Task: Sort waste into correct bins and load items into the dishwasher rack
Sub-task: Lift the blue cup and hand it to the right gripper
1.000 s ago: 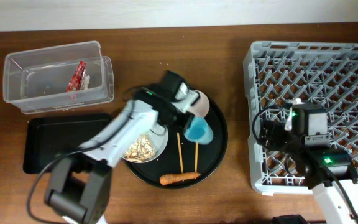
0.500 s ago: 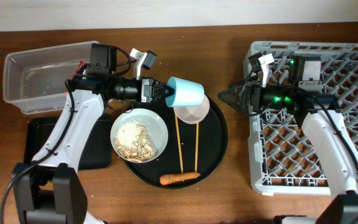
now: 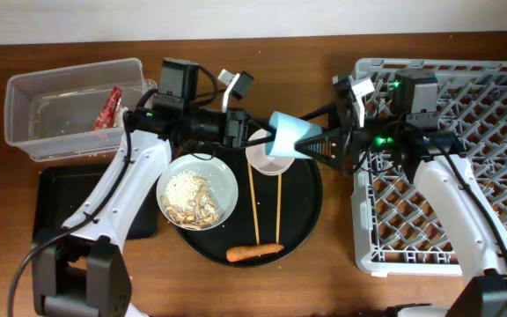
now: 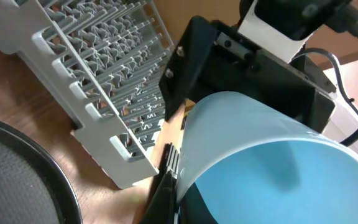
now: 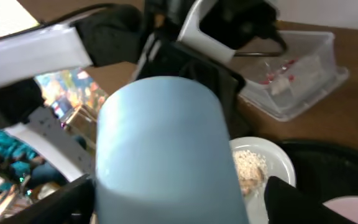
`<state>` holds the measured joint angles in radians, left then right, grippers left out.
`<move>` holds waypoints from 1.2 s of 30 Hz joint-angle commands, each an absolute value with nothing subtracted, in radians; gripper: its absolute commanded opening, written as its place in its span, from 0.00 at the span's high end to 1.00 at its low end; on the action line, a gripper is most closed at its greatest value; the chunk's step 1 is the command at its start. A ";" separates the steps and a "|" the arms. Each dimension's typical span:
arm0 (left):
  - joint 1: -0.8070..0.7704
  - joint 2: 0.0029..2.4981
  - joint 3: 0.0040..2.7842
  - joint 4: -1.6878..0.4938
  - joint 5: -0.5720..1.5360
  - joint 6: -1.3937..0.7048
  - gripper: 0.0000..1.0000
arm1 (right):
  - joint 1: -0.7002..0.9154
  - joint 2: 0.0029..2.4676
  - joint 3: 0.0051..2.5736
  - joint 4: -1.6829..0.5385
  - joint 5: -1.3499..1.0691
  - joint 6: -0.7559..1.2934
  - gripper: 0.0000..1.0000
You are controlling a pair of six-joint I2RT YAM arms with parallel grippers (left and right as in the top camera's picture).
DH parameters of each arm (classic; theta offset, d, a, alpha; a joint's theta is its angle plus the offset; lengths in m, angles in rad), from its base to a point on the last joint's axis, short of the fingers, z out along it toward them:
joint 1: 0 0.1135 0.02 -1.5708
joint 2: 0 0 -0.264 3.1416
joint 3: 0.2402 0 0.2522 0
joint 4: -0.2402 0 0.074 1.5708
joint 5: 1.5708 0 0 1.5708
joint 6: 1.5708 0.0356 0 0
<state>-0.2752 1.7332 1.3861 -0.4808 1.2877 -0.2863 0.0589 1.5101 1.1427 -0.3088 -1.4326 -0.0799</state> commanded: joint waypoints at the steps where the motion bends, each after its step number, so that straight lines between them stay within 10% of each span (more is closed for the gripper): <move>1: -0.275 1.718 1.397 -0.456 1.320 -0.303 1.00 | 0.061 1.516 1.162 -0.309 -1.515 -0.078 0.24; 25: -0.275 1.718 1.397 -0.330 1.283 -0.396 0.99 | 0.059 1.515 1.162 -0.253 -1.552 -0.074 0.44; 28: -0.275 1.718 1.397 -0.331 1.252 -0.396 0.65 | 0.059 1.515 1.162 -0.253 -1.545 -0.061 0.54; 36: -0.235 1.686 1.397 -0.544 0.735 -0.227 0.48 | 0.050 1.515 1.162 -0.422 -0.950 0.015 0.64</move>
